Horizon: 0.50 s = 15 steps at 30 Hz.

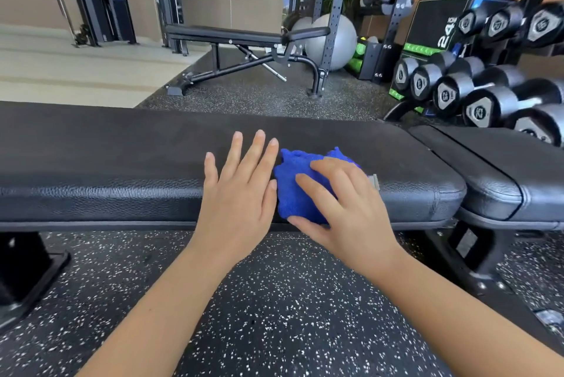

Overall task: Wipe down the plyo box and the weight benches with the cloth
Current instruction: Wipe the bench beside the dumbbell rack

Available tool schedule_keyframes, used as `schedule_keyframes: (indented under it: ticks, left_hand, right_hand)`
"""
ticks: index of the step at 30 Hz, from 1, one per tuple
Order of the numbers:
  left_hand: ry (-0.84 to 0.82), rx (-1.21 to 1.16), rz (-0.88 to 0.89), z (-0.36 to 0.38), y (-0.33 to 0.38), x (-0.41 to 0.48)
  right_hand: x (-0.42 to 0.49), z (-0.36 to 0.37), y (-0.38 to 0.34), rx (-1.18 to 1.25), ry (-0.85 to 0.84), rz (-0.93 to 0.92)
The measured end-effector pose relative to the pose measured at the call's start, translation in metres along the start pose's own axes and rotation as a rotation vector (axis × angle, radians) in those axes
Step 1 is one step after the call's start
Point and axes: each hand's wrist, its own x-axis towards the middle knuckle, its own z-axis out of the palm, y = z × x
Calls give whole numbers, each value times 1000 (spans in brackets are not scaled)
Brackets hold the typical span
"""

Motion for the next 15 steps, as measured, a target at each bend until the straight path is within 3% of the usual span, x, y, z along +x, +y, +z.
schedule_keyframes:
  ticks: [6, 15]
  left_hand:
    - [6, 9, 7, -1, 1, -2]
    - [-11, 6, -5, -4, -1, 0]
  right_hand:
    - [-7, -3, 9, -73, -176, -38]
    - [23, -2, 24, 89, -235, -32]
